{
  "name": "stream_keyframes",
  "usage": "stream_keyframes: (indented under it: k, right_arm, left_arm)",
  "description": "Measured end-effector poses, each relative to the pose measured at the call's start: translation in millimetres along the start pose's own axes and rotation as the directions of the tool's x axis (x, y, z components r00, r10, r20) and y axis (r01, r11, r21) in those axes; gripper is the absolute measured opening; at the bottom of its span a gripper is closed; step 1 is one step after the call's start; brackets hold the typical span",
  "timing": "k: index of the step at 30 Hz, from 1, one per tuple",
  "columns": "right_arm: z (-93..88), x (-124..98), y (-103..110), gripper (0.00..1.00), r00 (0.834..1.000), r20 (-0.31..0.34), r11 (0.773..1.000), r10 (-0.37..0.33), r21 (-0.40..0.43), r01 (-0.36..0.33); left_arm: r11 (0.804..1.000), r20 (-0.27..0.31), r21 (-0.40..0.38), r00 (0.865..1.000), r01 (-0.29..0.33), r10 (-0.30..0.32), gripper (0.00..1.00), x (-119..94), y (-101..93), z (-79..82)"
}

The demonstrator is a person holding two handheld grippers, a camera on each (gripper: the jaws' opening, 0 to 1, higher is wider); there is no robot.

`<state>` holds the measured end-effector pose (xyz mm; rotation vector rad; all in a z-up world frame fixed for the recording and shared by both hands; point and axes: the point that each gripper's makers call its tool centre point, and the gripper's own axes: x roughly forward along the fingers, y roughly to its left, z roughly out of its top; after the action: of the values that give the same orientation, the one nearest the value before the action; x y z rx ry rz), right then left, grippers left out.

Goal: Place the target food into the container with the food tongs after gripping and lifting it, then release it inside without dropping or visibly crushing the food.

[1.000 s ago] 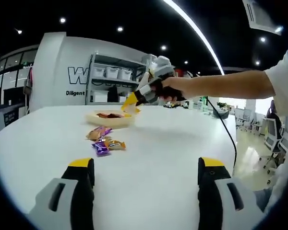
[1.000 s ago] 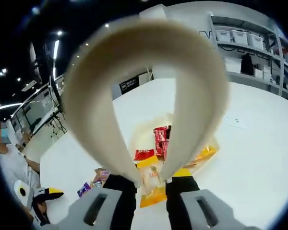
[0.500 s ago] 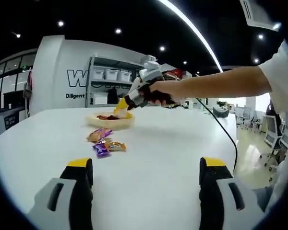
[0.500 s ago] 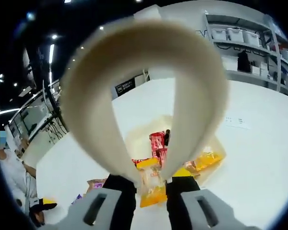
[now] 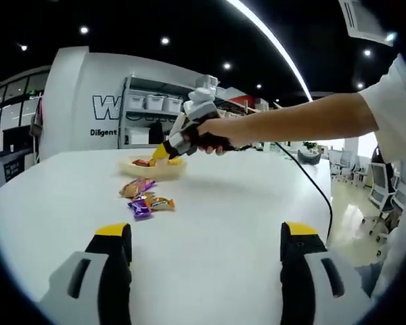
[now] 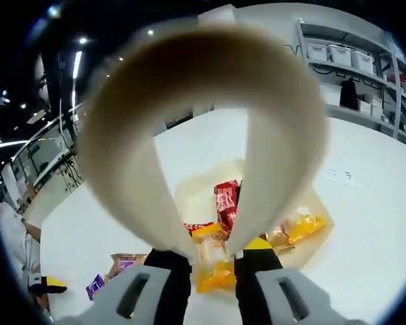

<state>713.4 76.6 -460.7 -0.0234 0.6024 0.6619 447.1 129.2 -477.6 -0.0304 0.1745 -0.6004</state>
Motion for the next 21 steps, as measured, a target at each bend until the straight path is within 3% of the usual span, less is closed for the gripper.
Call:
stream_keyframes:
  k: [11, 16, 21]
  right_arm:
    - [4.5, 7.6, -2.9, 0.2, 1.0, 0.02, 0.998, -0.02, -0.063, 0.022]
    - [5.0, 2.4, 4.3, 0.21, 0.999, 0.028, 0.988, -0.027, -0.151, 0.031]
    - [21.0, -5.6, 4.5, 0.2, 0.997, 0.077, 0.989, -0.024, -0.144, 0.035]
  left_arm:
    - [1.0, -0.009, -0.007, 1.0, 0.007, -0.007, 0.88, -0.4, -1.7, -2.6]
    - [1.0, -0.012, -0.007, 1.0, 0.012, -0.012, 0.87, -0.5, -2.9, -3.3]
    - [1.0, -0.017, -0.007, 1.0, 0.011, -0.012, 0.87, -0.9, -3.5, -3.9]
